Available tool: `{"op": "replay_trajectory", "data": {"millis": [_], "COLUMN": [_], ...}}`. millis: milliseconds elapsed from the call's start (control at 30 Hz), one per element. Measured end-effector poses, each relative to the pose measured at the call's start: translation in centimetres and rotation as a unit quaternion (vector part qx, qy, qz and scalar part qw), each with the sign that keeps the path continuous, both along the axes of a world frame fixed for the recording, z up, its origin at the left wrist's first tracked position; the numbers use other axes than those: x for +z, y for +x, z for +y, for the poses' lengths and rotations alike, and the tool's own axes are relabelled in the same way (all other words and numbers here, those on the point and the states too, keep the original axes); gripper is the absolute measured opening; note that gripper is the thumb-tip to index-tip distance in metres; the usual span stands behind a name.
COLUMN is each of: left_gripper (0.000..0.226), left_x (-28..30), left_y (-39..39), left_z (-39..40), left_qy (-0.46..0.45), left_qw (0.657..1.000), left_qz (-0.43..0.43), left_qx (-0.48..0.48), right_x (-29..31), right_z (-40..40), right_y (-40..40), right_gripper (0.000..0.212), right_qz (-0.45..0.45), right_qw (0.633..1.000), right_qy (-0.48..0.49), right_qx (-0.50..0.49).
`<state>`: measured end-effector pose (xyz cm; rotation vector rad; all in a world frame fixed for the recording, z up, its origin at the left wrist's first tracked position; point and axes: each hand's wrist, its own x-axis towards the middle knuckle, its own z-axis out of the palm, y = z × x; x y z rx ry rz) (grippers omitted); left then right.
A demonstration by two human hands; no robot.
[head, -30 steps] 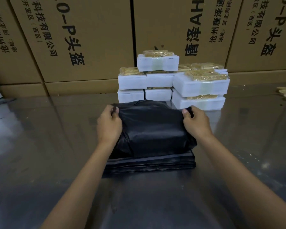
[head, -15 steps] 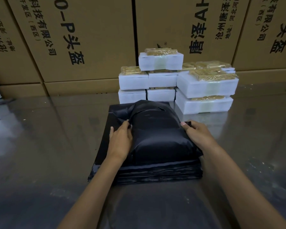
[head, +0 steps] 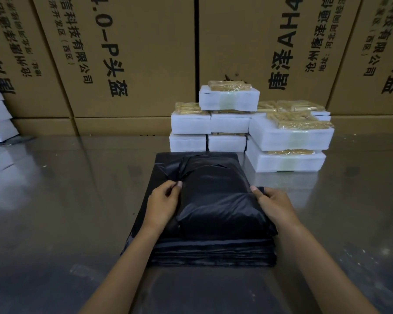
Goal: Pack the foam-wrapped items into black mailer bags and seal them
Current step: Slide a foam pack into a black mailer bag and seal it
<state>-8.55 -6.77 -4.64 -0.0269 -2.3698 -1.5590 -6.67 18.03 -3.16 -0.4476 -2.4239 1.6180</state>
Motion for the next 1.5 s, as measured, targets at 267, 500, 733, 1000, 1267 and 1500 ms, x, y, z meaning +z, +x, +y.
{"op": "replay_trajectory", "data": {"millis": [267, 500, 733, 1000, 1267, 1500], "left_gripper": [0.015, 0.025, 0.03, 0.032, 0.033, 0.034], "left_x": [2.2, 3.3, 3.5, 3.8, 3.6, 3.4], "left_y": [0.6, 1.6, 1.8, 1.6, 1.5, 1.3], "left_z": [-2.7, -1.7, -1.6, -1.7, -2.0, -2.2], "left_qy": [0.149, 0.238, 0.322, 0.327, 0.246, 0.206], "left_qw": [0.988, 0.971, 0.945, 0.939, 0.963, 0.972], "left_qz": [-0.047, 0.01, 0.043, 0.087, 0.107, 0.116], "left_qx": [-0.012, 0.003, 0.038, 0.055, 0.033, 0.016], "right_x": [6.2, 9.1, 7.1, 7.1, 6.7, 6.6], "right_z": [-2.8, -13.6, -14.7, -13.2, -12.4, -12.4], "right_y": [0.6, -2.5, -4.0, -3.3, -3.1, -3.3], "right_gripper": [0.011, 0.014, 0.019, 0.025, 0.019, 0.01], "right_qz": [0.229, 0.223, 0.11, 0.089, 0.145, 0.109], "right_qw": [0.951, 0.944, 0.928, 0.896, 0.892, 0.9], "right_qy": [0.201, 0.164, 0.11, 0.11, 0.026, -0.04], "right_qx": [-0.054, 0.179, 0.339, 0.421, 0.426, 0.42]}}
